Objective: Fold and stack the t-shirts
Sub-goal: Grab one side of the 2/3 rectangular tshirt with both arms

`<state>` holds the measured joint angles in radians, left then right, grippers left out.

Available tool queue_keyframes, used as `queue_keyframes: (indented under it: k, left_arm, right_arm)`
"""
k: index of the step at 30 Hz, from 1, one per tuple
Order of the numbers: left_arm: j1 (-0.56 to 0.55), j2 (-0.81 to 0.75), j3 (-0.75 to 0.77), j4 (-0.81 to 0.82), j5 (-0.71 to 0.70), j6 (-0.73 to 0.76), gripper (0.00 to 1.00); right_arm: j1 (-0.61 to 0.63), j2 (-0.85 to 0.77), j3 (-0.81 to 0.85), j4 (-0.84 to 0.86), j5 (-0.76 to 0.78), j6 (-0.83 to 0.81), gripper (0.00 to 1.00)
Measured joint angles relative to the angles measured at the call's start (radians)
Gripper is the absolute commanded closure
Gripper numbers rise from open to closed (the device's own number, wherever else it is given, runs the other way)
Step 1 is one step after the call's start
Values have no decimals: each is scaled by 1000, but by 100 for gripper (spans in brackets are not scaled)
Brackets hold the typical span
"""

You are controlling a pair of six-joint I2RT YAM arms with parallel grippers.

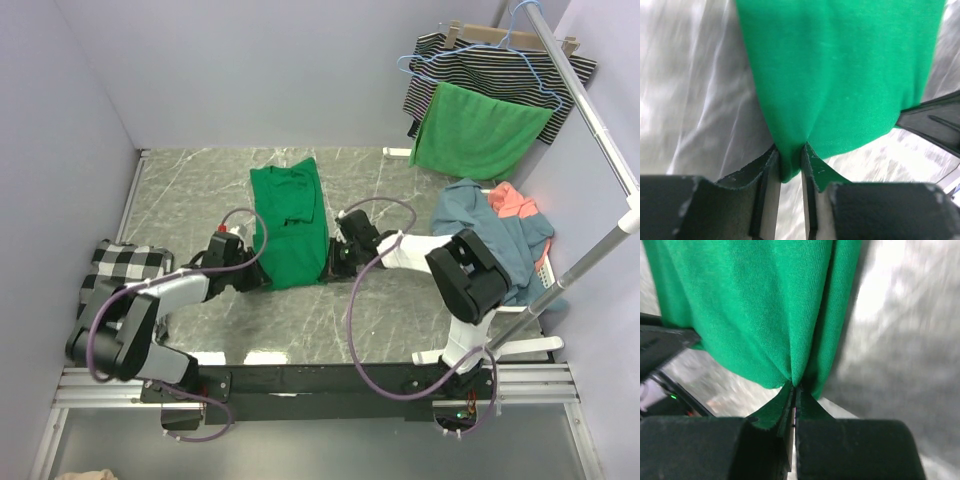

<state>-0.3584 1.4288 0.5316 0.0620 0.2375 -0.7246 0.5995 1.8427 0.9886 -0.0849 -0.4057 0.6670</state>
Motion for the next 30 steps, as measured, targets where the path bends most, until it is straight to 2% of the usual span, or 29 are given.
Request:
queue_keyframes:
  k: [4,6,7,8,9,10,13,14,16,20,25,30]
  left_arm:
    - [-18,-93,-42,-109,-1,-13,73]
    - [-46,-130,-60,-146,-3,-29,73]
    - [-69,-148,-70,-161,-6,-41,71]
    - [-96,-167,-80,-174,-8,-55,61]
    - [-121,-183,-89,-183,-10,-69,58]
    - [-152,-204,-101,-190,-13,-98,55]
    - [-198,-264,-114,-232,-40,-129,36]
    - [-205,-294,-119,-252,-52,-140,24]
    - [-208,-350,-122,-301,-84,-157,24]
    - [-208,-443,-135,-362,-137,-184,22]
    - [-208,-448,-148,-381,-160,-200,26]
    - [-208,-436,-169,-320,-148,-214,28]
  right_arm:
    - [42,-73,-66,-40,38,-17,100]
    - [66,-106,-96,-58,51,-22,94]
    - [81,-129,-116,-70,59,-22,78]
    - [94,-150,-134,-78,67,-22,71]
    - [106,-174,-153,-92,76,-20,67]
    - [117,-198,-172,-106,86,-21,56]
    - [139,-269,-211,-143,111,-22,46]
    - [141,-298,-220,-163,127,-22,44]
    - [141,-346,-231,-186,150,-25,41]
    - [126,-421,-236,-208,186,-36,40]
    - [69,-434,-258,-205,187,-49,40]
    - [50,-417,-301,-192,156,-55,41]
